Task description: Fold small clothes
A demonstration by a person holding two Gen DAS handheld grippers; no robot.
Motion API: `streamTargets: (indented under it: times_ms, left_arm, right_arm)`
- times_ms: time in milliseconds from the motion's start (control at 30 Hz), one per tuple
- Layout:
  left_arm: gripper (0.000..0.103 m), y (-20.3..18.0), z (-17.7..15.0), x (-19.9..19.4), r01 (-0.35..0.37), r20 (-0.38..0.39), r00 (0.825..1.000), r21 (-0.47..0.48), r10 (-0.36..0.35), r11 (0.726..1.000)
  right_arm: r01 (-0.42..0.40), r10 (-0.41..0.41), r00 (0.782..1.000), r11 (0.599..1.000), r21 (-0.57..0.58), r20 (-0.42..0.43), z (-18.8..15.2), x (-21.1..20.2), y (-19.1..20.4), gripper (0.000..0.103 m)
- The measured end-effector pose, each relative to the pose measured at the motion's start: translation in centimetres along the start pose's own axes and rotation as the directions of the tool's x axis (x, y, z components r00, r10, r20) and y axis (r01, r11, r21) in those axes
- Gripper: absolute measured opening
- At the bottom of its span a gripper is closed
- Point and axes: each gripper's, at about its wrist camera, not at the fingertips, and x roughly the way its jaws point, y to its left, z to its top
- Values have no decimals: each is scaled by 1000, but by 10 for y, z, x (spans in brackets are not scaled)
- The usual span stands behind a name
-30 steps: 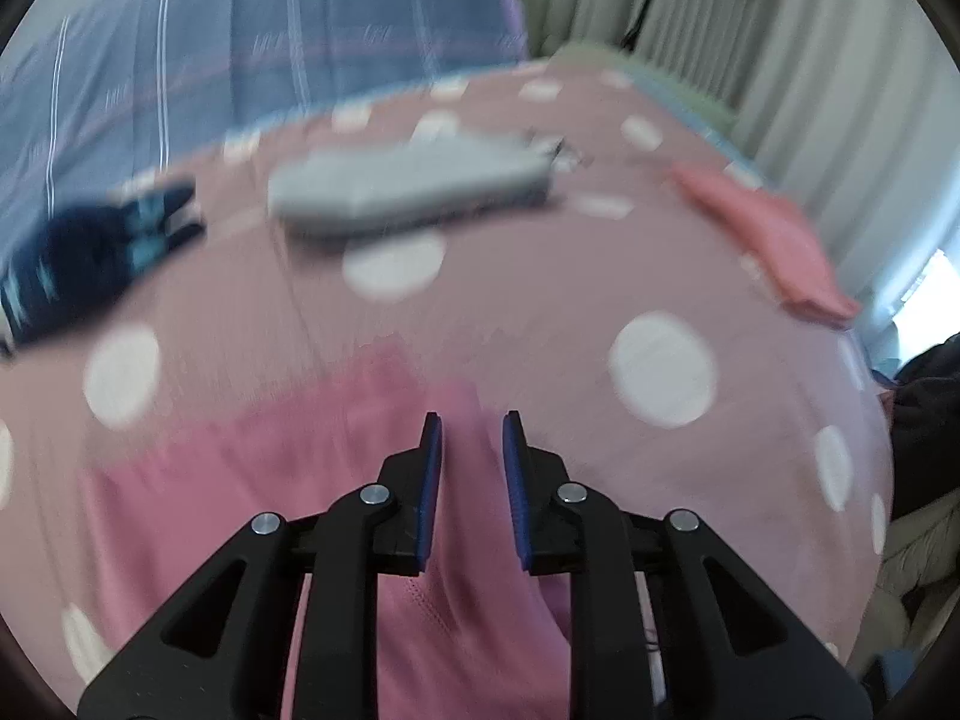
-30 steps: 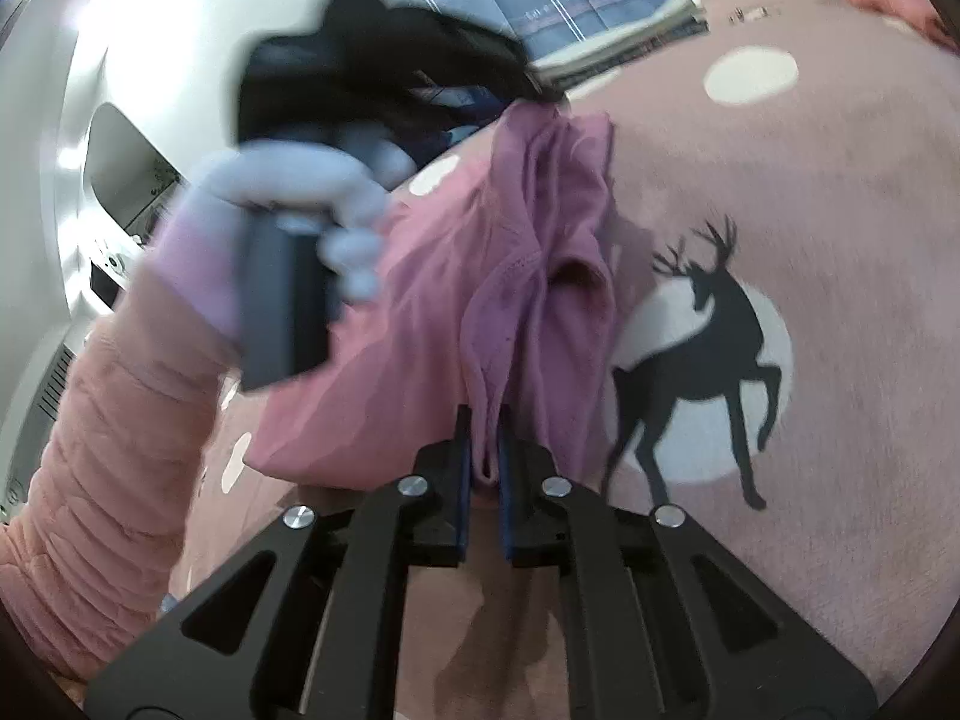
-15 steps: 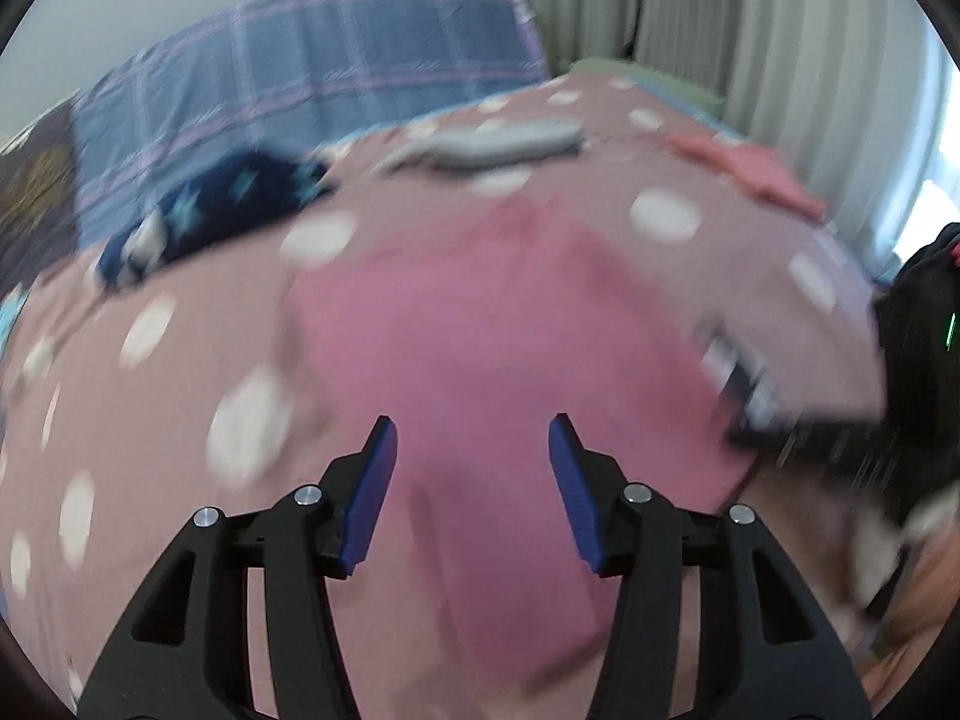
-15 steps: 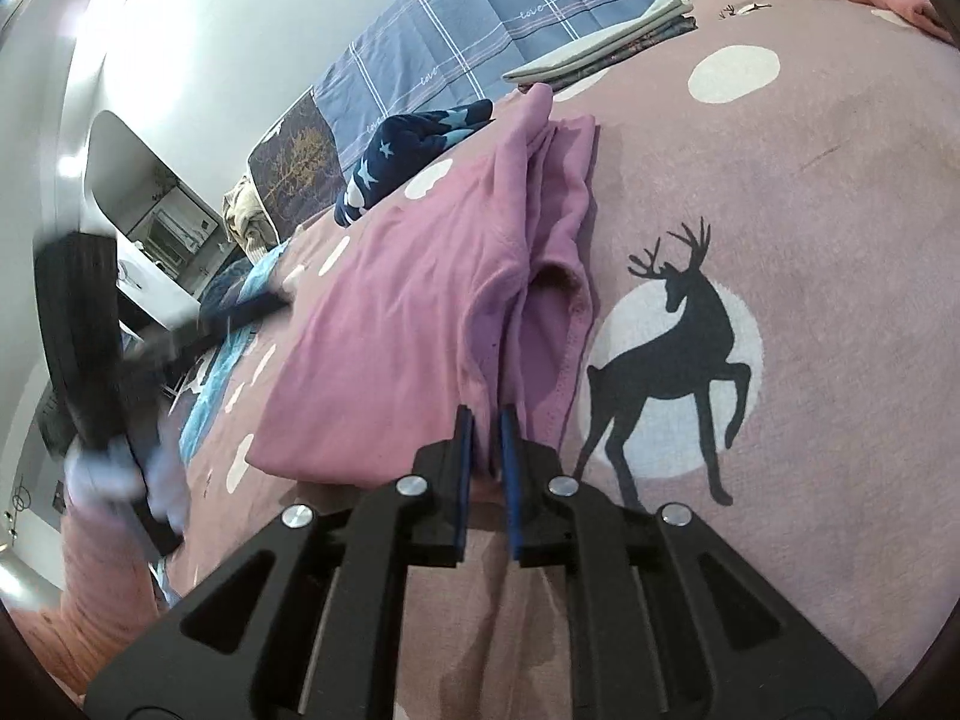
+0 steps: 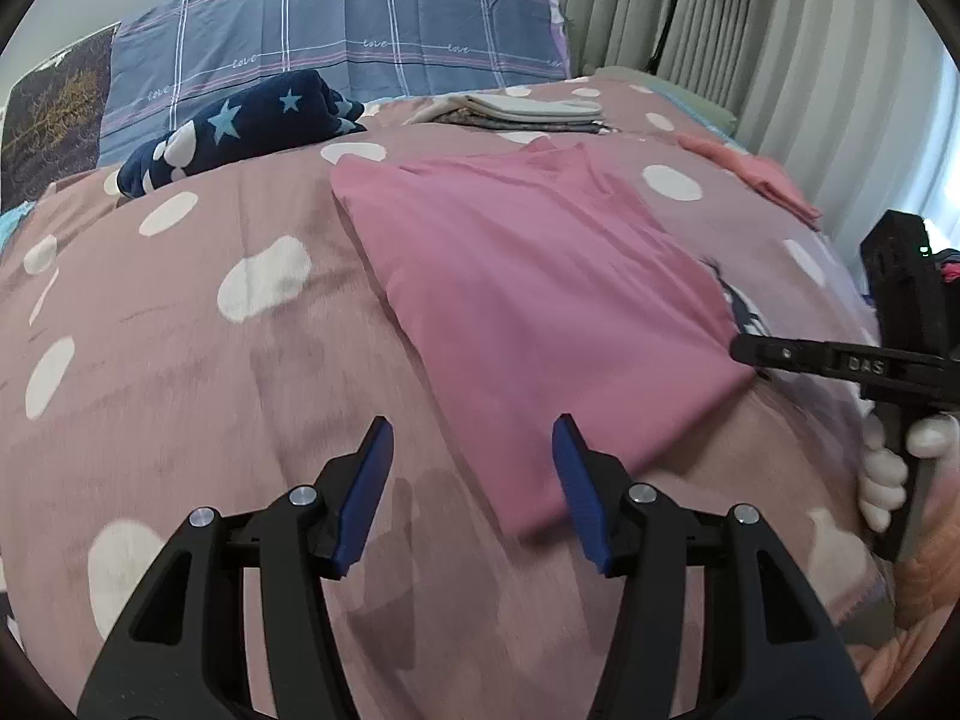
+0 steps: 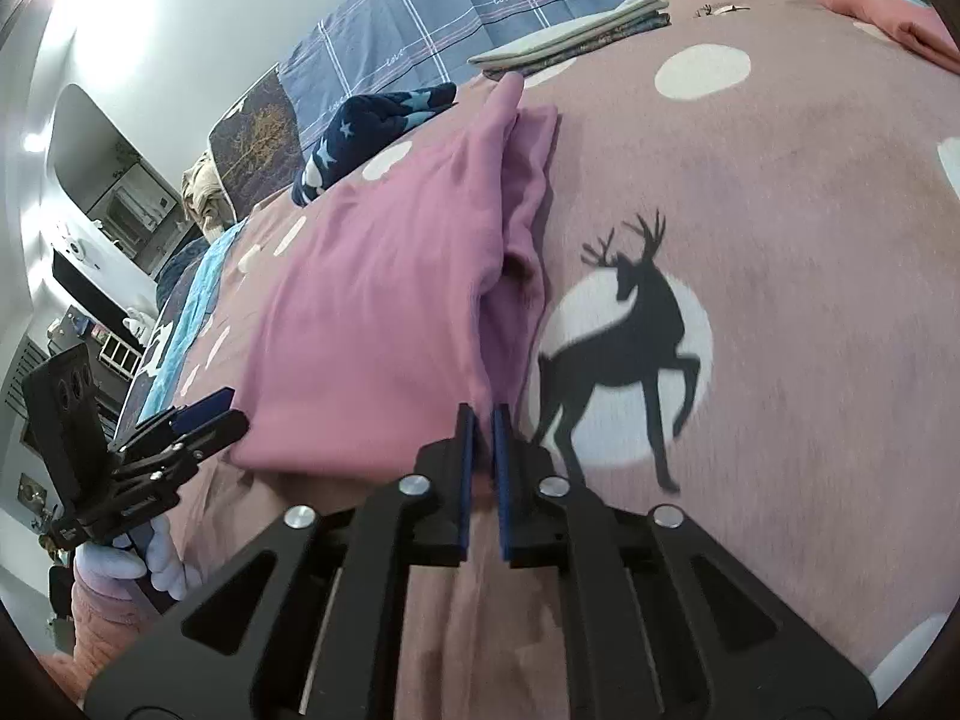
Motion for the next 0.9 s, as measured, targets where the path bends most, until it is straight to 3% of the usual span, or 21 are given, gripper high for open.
streamTargets:
  times_ms: [133, 267, 433, 467, 500, 567, 700, 767, 800, 833, 867, 900]
  left_arm:
    - [61, -4, -14, -9, 23, -3, 1000, 36, -23, 999]
    - [61, -11, -26, -4, -6, -28, 1000, 83, 8, 997]
    - [61, -8, -18, -5, -14, 13, 1000, 26, 14, 1000]
    - [61, -9, -14, -4, -18, 23, 1000, 19, 17, 1000]
    - [61, -9, -12, -3, -28, 26, 999, 14, 28, 999]
    - [61, -8, -10, 3, -60, 15, 998, 8, 59, 998]
    - [63, 0, -20, 11, -119, -39, 992, -11, 119, 993]
    - [62, 4, -23, 7, -106, -40, 994, -30, 105, 994]
    - [60, 4, -23, 5, -103, -42, 994, -27, 102, 994]
    - [52, 3, -24, 3, -97, -44, 994, -19, 97, 995]
    - [37, 0, -25, -1, -74, -44, 996, -2, 74, 997]
    - [28, -3, -24, -6, -41, -43, 998, 14, 41, 999]
  right_arm:
    - [18, -18, 1000, 1000, -10, 16, 3, -4, 4, 14]
    - [23, -22, 999, 999, -25, 27, 6, -7, 11, 15]
    - [28, -28, 1000, 999, -18, -3, 3, 1, 14, 17]
    - [29, -29, 1000, 1000, -12, -1, 3, 1, 14, 14]
    - [30, -30, 999, 1000, 0, 24, 5, -2, 14, 4]
    - [35, -35, 998, 999, 17, 45, 7, -7, 12, 4]
    - [179, -179, 984, 984, 18, -7, 4, 1, -1, 0]
    - [132, -132, 991, 990, 38, -13, 2, 0, -9, 0]
    - [118, -118, 993, 992, 47, -14, 3, -4, -11, 0]
    - [115, -115, 993, 993, 39, -3, 6, -7, -10, 4]
    - [118, -118, 993, 993, 19, 17, 8, -11, -7, 4]
    - [120, -119, 992, 992, -26, 41, 13, -16, 1, 4]
